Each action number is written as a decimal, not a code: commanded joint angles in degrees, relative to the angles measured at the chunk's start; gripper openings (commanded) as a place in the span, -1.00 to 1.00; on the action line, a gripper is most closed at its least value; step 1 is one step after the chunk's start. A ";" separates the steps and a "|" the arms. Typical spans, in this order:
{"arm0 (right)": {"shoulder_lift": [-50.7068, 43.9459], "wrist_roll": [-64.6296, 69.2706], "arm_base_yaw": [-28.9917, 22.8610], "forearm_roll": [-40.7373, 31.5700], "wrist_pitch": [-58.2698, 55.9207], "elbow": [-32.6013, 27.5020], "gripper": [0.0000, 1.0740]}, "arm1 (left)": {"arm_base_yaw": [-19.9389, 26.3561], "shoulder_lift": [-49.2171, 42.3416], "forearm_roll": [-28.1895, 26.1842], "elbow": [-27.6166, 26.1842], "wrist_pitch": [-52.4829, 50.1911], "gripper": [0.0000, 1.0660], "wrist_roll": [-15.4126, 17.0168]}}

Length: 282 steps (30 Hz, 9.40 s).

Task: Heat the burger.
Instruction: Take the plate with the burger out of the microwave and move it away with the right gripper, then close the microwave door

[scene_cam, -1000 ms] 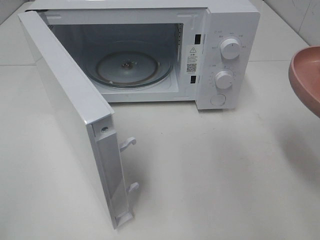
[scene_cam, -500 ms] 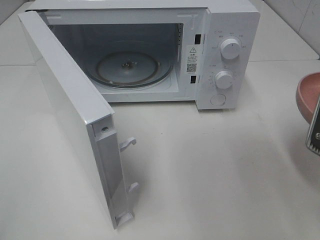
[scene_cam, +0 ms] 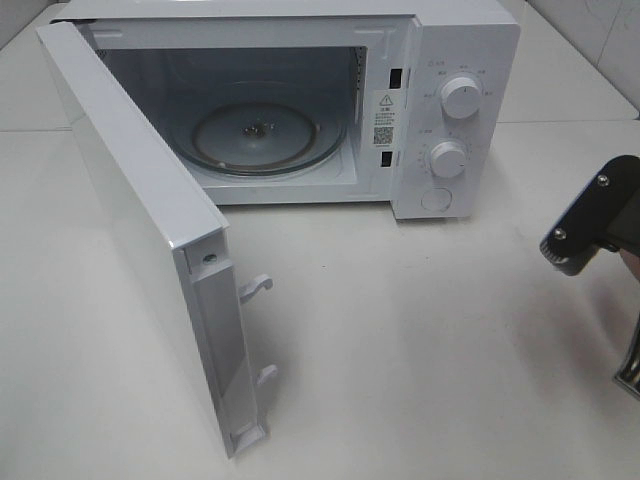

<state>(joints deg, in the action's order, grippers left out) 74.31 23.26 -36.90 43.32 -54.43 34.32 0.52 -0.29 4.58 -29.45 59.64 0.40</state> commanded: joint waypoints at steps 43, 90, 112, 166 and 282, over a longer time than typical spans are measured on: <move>15.41 26.18 6.47 9.57 0.00 0.69 -1.00 | 0.17 -0.97 0.00 0.17 -0.40 0.88 0.00; 26.13 35.24 10.71 11.75 8.25 0.46 -0.03 | 0.17 -0.97 0.00 0.17 -0.40 0.88 0.00; -17.88 -1.72 10.71 -21.03 4.64 1.03 0.53 | 0.17 -0.97 0.00 0.17 -0.40 0.88 0.00; -76.03 -19.94 32.95 -36.84 -0.69 -6.30 0.41 | 0.17 -0.97 0.00 0.17 -0.40 0.88 0.00; -76.03 -19.94 32.95 -36.84 -0.69 -6.30 0.41 | 0.17 78.21 18.05 10.31 -109.84 -1.00 10.49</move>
<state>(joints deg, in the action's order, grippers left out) -0.23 4.30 -4.24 6.65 -55.52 28.19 0.52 77.86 21.66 -19.19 -48.41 10.08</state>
